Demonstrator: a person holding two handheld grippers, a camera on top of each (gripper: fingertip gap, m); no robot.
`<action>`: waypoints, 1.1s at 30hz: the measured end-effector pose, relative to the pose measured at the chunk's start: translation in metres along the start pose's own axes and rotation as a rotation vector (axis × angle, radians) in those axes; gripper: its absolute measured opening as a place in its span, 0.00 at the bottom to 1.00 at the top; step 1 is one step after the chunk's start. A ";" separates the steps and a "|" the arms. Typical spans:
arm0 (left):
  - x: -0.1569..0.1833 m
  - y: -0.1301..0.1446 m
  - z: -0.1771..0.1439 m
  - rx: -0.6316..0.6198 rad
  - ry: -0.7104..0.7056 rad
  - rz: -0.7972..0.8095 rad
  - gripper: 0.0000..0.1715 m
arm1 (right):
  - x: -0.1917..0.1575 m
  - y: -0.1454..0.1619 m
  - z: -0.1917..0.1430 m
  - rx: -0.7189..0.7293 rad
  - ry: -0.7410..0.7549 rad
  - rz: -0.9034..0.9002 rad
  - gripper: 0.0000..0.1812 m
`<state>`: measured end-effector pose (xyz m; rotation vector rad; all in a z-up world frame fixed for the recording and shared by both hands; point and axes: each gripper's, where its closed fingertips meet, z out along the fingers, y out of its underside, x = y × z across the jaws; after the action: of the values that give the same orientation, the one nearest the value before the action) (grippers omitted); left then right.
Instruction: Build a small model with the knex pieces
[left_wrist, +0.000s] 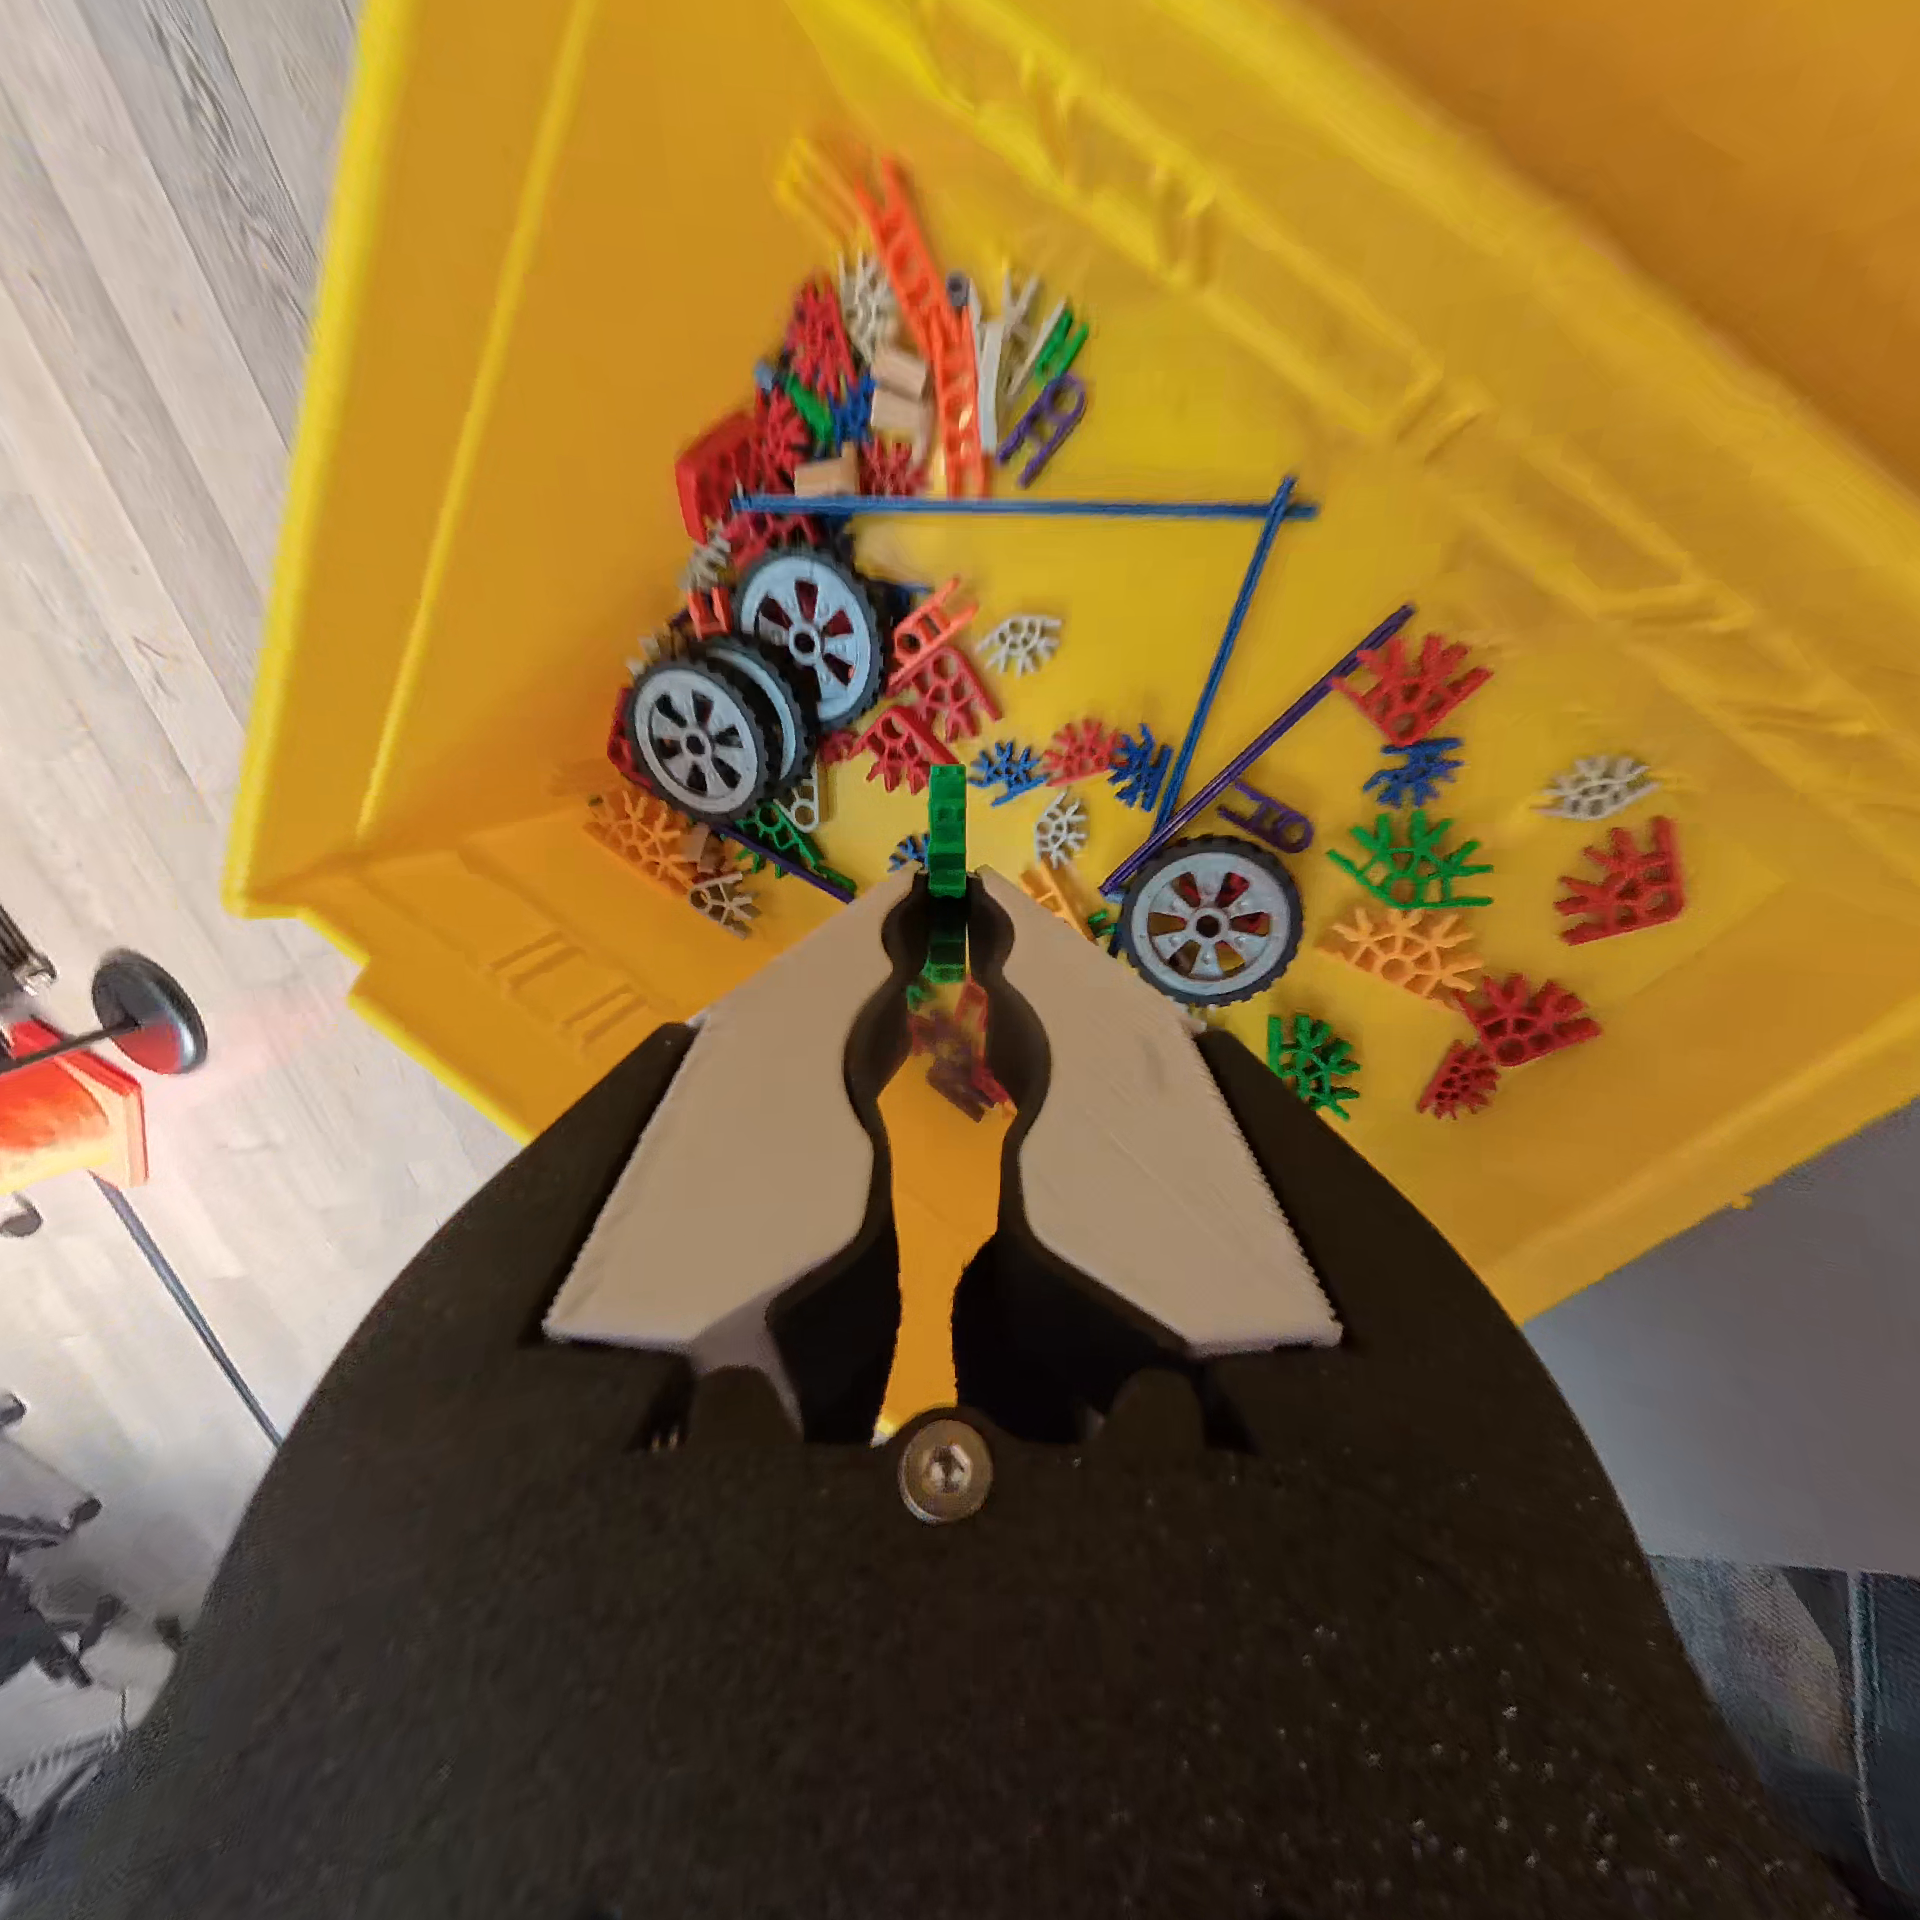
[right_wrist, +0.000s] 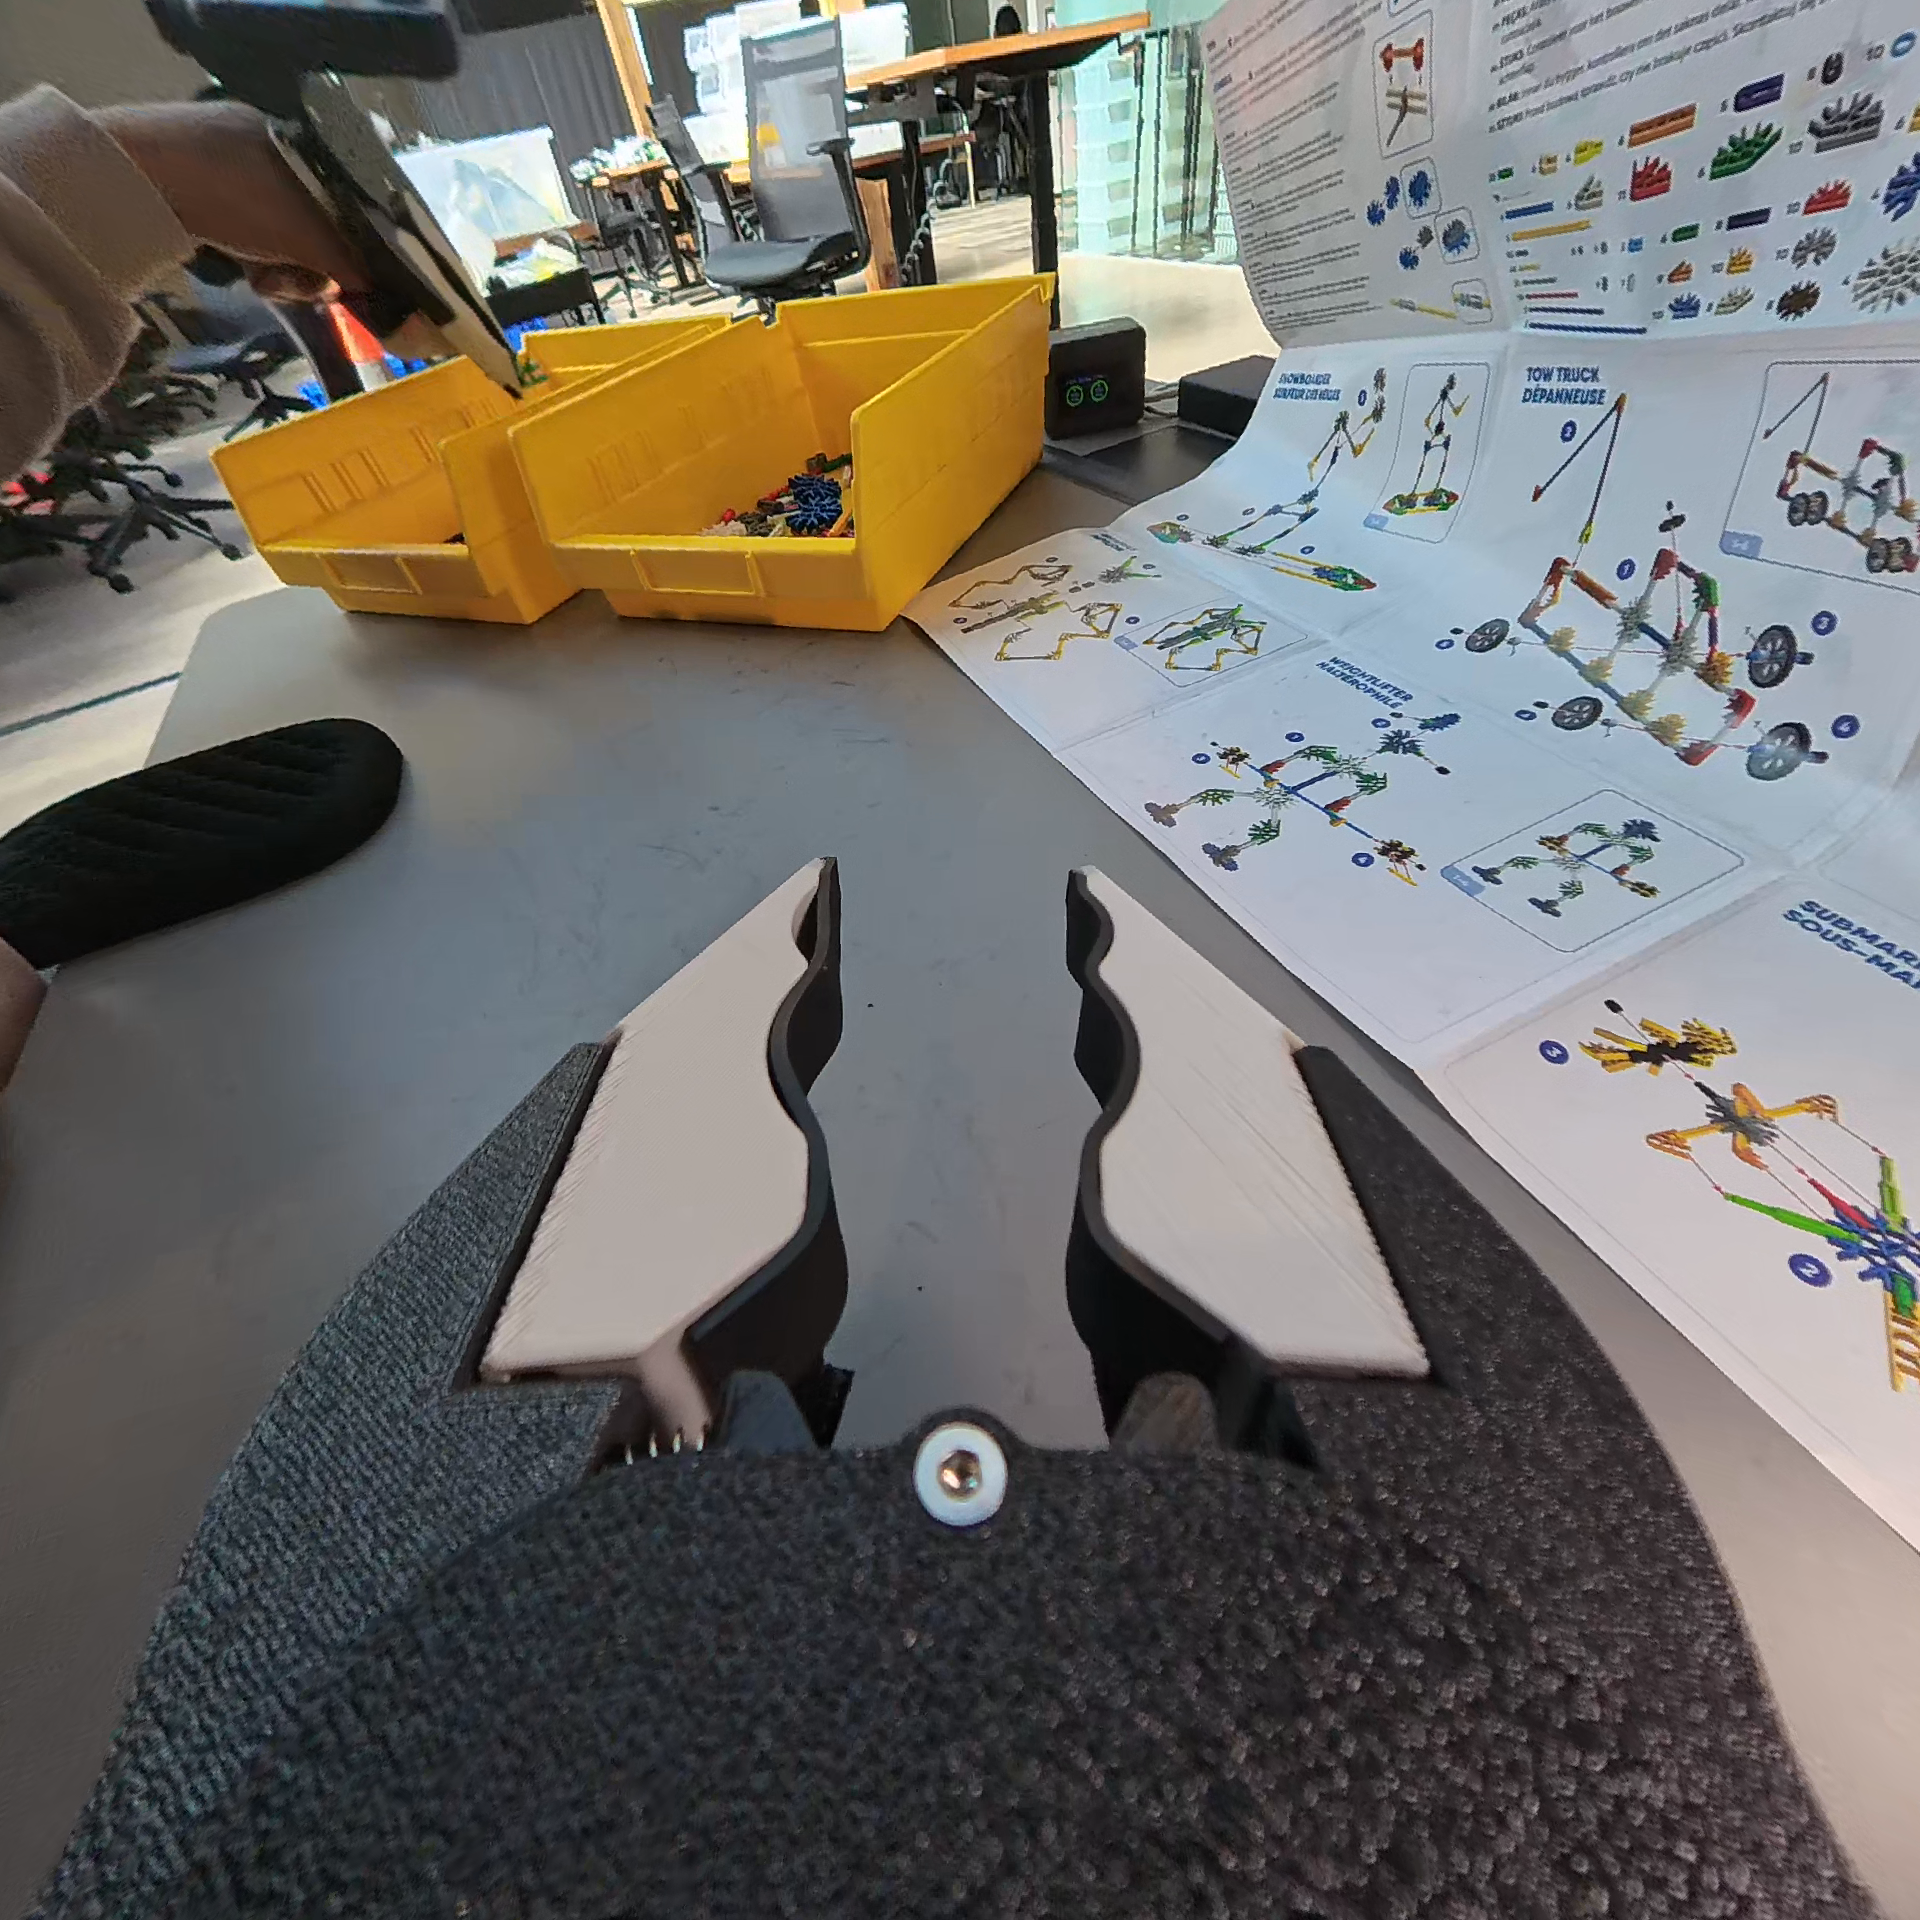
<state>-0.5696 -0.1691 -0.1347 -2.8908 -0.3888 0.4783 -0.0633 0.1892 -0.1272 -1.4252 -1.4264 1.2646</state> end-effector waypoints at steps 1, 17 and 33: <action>0.010 -0.016 -0.017 0.072 0.000 0.023 0.02 | 0.000 0.000 0.000 -0.001 -0.001 -0.001 0.23; 0.538 -0.135 -0.103 0.422 1.358 0.316 0.03 | -0.035 0.030 0.010 -0.190 -0.028 -0.306 0.33; 0.528 -0.174 -0.140 0.496 1.635 0.061 0.08 | -0.044 0.039 0.004 -0.254 -0.080 -0.402 0.17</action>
<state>-0.0788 0.1271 -0.1183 -1.8999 0.1087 -1.4558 -0.0523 0.1413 -0.1594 -1.1724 -1.8692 0.9173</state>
